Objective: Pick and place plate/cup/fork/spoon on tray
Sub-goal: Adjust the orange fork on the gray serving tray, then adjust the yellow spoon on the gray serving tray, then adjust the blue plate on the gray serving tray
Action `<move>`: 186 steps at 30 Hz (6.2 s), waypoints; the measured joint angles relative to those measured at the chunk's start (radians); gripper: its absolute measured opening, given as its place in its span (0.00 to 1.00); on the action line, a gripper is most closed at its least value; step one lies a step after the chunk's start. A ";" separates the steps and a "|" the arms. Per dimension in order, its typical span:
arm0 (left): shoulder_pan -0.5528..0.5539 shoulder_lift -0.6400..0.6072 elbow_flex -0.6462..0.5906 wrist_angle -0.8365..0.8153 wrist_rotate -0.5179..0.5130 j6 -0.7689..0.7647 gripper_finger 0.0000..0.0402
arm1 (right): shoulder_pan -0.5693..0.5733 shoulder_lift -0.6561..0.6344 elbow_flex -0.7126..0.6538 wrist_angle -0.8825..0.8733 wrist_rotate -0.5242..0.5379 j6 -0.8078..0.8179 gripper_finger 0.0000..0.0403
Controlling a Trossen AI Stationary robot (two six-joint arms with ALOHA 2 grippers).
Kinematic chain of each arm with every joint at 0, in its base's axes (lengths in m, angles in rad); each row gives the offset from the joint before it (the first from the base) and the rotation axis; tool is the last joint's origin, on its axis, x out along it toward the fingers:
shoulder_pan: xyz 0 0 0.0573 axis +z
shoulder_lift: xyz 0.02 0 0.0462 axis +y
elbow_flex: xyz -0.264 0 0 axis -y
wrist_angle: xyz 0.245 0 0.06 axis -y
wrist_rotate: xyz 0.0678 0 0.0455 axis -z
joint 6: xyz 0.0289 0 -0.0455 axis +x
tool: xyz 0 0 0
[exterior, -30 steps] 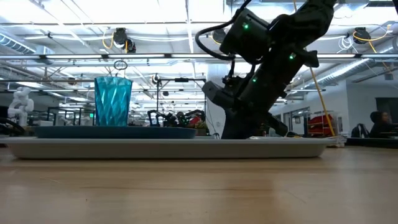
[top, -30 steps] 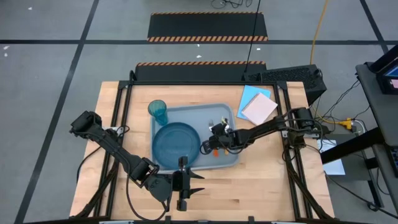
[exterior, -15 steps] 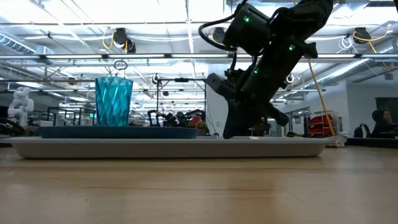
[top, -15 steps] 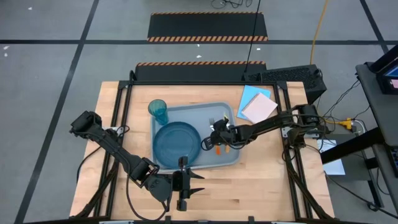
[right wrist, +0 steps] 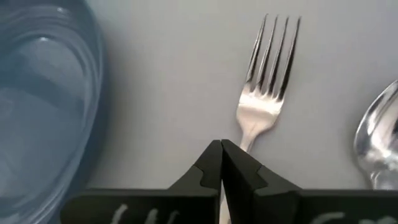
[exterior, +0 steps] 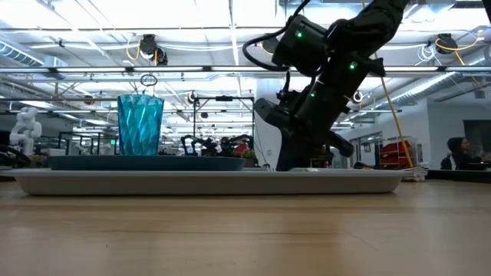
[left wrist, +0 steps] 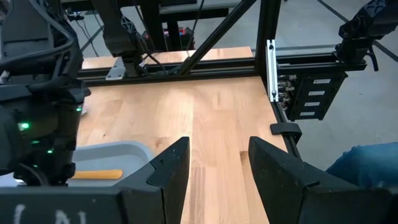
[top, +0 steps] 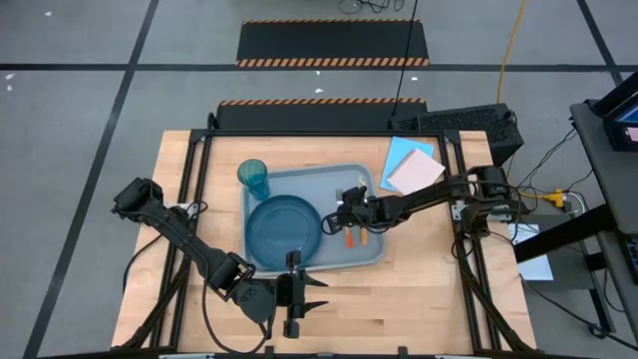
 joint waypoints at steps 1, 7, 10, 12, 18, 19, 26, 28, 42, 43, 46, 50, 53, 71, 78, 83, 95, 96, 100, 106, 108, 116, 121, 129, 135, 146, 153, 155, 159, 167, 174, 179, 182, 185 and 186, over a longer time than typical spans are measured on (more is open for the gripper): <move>0.000 0.000 0.000 0.000 0.000 0.000 0.42 | -0.005 0.000 0.000 0.001 0.000 -0.003 0.00; 0.000 0.000 0.000 0.001 0.000 0.000 0.42 | -0.013 0.000 0.000 -0.014 -0.005 -0.009 0.00; 0.000 0.000 0.000 0.001 0.000 0.000 0.42 | -0.014 0.000 0.001 -0.039 -0.004 -0.004 0.00; 0.000 0.000 0.000 0.001 0.000 0.000 0.42 | -0.013 0.000 0.001 -0.049 -0.003 -0.003 0.00; 0.000 0.000 0.000 0.002 0.000 0.000 0.42 | -0.013 -0.011 0.002 -0.047 -0.006 -0.007 0.00; 0.000 0.000 0.000 0.002 0.000 0.000 0.42 | -0.012 -0.016 0.001 -0.048 -0.008 -0.008 0.00; 0.000 0.000 0.000 0.001 0.000 0.009 0.42 | 0.038 -0.106 0.001 -0.090 -0.006 -0.028 0.00; 0.000 0.000 0.000 0.001 0.000 0.009 0.42 | 0.050 -0.145 0.001 -0.156 0.011 -0.010 0.00; 0.001 0.000 0.000 0.057 0.000 0.018 0.42 | -0.027 -0.219 -0.048 -0.379 0.073 0.020 0.00; 0.001 0.000 0.000 0.054 0.000 0.018 0.42 | -0.035 -0.219 -0.058 -0.354 0.072 0.011 0.00; 0.005 0.000 0.000 0.051 0.000 0.018 0.42 | -0.056 -0.219 -0.098 -0.278 0.065 -0.018 0.00; 0.011 0.000 0.000 0.051 0.000 0.019 0.42 | -0.075 -0.218 -0.169 -0.158 0.021 -0.031 0.00; 0.012 0.000 0.000 0.051 0.000 0.019 0.42 | -0.077 -0.218 -0.209 -0.101 0.018 -0.027 0.00; 0.087 0.008 0.000 -0.168 -0.003 -0.158 0.42 | -0.062 -0.127 -0.233 0.082 0.004 -0.048 0.00; 0.097 0.008 0.000 -0.219 -0.003 -0.193 0.42 | -0.058 -0.123 -0.235 0.130 -0.007 -0.091 0.00; 0.099 0.008 0.000 -0.286 -0.010 -0.244 0.42 | -0.051 -0.154 -0.236 0.128 -0.016 -0.125 0.00; 0.128 0.009 0.000 -0.467 -0.032 -0.417 0.42 | 0.129 -0.233 -0.236 0.085 -0.009 -0.035 0.00; 0.131 0.009 -0.003 -0.477 -0.032 -0.424 0.42 | 0.140 -0.229 -0.236 0.066 -0.009 -0.020 0.00; 0.150 0.010 -0.064 -0.497 -0.025 -0.469 0.42 | 0.167 -0.205 -0.235 0.048 -0.009 0.016 0.00; 0.172 0.010 -0.115 -0.522 0.043 -0.542 0.42 | 0.174 -0.171 -0.235 0.050 -0.002 0.022 0.00; 0.175 0.010 -0.122 -0.537 0.044 -0.558 0.42 | 0.173 -0.169 -0.233 0.042 0.002 0.021 0.00; 0.195 0.010 -0.180 -0.579 0.044 -0.603 0.42 | 0.173 -0.169 -0.233 0.034 0.002 0.020 0.00; 0.220 0.010 -0.242 -0.580 0.105 -0.655 0.42 | 0.173 -0.176 -0.234 0.032 0.000 0.016 0.00; 0.229 0.010 -0.281 -0.578 0.155 -0.691 0.42 | 0.184 -0.221 -0.236 0.040 0.004 -0.011 0.00; 0.230 0.010 -0.298 -0.579 0.164 -0.714 0.42 | 0.287 -0.300 -0.235 0.151 0.052 -0.074 0.00; 0.244 0.009 -0.389 -0.502 0.104 -0.663 0.42 | 0.533 -0.404 -0.235 0.116 0.290 -0.323 0.00; 0.260 0.009 -0.470 -0.347 0.085 -0.531 0.25 | 0.605 -0.404 -0.235 0.115 0.413 -0.357 0.00; 0.275 0.009 -0.485 -0.312 0.086 -0.490 0.16 | 0.619 -0.404 -0.235 0.119 0.433 -0.373 0.00; 0.320 0.009 -0.496 -0.286 0.120 -0.435 0.02 | 0.647 -0.404 -0.235 0.123 0.446 -0.402 0.00; 0.410 0.006 -0.503 -0.270 0.206 -0.350 0.01 | 0.691 -0.404 -0.259 0.131 0.446 -0.440 0.00; 0.440 0.007 -0.503 -0.181 0.279 -0.292 0.01 | 0.697 -0.404 -0.285 0.131 0.470 -0.432 0.00; 0.455 0.011 -0.504 -0.159 0.294 -0.265 0.02 | 0.697 -0.404 -0.298 0.133 0.469 -0.422 0.00; 0.475 0.030 -0.503 -0.127 0.298 -0.234 0.01 | 0.697 -0.404 -0.298 0.135 0.469 -0.420 0.00; 0.491 0.066 -0.500 -0.071 0.313 -0.206 0.01 | 0.697 -0.404 -0.298 0.138 0.468 -0.420 0.00; 0.492 0.078 -0.499 -0.054 0.316 -0.202 0.01 | 0.697 -0.404 -0.298 0.138 0.468 -0.420 0.00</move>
